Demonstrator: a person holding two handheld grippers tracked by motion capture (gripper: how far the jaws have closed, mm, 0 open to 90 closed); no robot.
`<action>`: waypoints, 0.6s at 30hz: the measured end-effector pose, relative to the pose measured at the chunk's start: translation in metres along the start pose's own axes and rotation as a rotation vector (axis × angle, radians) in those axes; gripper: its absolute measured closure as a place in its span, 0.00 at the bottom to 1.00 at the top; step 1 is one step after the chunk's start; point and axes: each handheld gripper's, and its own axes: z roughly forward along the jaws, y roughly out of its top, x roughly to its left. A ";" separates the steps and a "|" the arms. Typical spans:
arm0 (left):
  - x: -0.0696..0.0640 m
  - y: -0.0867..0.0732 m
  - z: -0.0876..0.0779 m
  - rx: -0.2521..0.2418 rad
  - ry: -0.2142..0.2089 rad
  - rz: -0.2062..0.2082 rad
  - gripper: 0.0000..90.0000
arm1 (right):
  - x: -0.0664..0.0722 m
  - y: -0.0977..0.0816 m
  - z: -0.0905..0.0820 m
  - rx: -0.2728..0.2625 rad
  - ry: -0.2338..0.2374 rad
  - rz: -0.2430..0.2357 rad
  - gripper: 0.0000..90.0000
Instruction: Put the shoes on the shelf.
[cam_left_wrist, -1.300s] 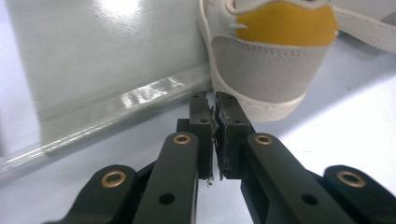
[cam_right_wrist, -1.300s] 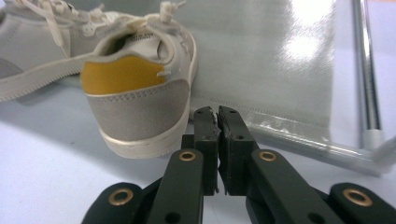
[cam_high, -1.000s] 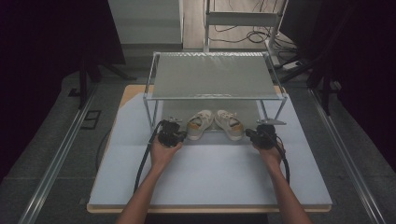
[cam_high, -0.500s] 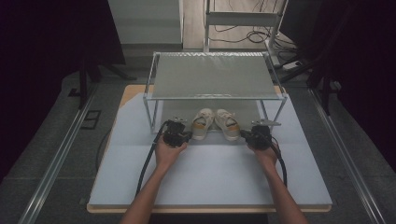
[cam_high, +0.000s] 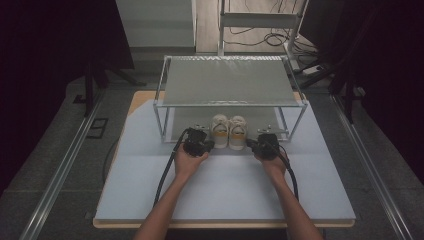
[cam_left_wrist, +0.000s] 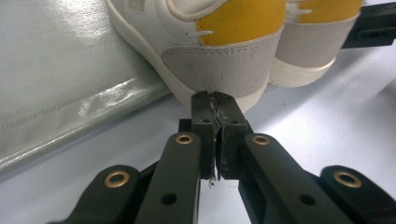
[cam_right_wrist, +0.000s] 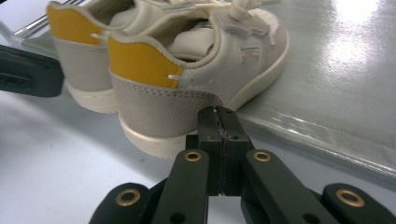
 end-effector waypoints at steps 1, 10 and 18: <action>-0.001 0.001 0.001 0.003 0.009 0.000 0.97 | 0.001 0.000 0.001 0.000 0.003 -0.001 0.99; 0.002 0.007 0.005 0.015 0.012 -0.002 0.96 | 0.002 -0.002 -0.001 -0.009 0.022 0.012 0.99; 0.003 0.008 0.006 0.017 0.015 -0.002 0.96 | 0.019 -0.006 -0.012 -0.027 0.081 -0.026 0.99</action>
